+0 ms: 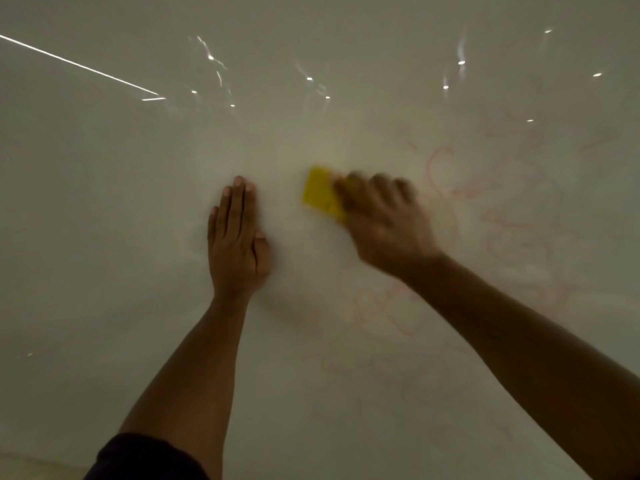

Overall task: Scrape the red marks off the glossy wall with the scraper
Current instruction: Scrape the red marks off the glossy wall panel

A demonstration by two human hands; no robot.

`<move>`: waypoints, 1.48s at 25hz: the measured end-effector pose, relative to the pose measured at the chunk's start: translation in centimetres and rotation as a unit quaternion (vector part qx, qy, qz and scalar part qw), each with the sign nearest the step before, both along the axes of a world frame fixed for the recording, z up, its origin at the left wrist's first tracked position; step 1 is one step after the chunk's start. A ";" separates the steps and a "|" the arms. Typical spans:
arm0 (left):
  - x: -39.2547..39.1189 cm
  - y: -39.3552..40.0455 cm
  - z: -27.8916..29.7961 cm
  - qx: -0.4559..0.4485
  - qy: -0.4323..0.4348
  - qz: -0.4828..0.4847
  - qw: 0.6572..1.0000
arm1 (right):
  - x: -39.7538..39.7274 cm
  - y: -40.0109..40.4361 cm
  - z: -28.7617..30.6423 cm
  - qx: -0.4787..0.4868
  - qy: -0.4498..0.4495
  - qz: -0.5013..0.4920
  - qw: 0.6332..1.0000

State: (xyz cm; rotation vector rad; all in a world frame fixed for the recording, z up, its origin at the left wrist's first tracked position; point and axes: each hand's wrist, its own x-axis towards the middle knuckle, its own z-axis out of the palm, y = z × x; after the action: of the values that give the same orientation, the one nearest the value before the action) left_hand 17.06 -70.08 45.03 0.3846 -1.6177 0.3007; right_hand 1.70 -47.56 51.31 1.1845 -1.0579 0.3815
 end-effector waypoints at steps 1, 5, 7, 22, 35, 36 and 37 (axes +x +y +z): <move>0.0 0.1 -0.2 0.000 0.000 0.001 1.000 | 0.0 -0.7 -3.0 0.083 0.045 0.027 0.995; 0.1 0.1 -0.7 0.003 0.006 0.006 1.000 | -1.2 0.6 -11.6 0.349 0.234 0.022 0.907; 0.0 0.1 -0.8 -0.002 0.012 0.011 1.000 | -2.0 1.2 -9.9 0.293 0.212 0.044 0.931; -0.7 1.3 2.7 -0.094 -0.072 0.017 0.993 | -2.8 4.0 2.6 -0.072 -0.034 -0.009 0.997; -5.8 7.0 10.2 -0.066 -0.004 0.003 0.998 | -6.5 9.0 10.3 -0.099 0.118 -0.136 0.979; -6.1 7.4 10.7 -0.067 -0.005 -0.004 0.998 | -7.2 10.0 11.3 -0.158 0.055 -0.149 0.975; -6.5 7.9 11.3 -0.067 -0.004 -0.009 0.998 | -7.4 10.6 11.9 -0.224 -0.041 -0.135 0.964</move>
State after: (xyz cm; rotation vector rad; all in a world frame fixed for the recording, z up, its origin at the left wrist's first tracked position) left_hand 10.52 -62.18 56.29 0.2666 -1.5977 0.3963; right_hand -5.73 -37.00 63.25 0.6168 -1.1153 0.4303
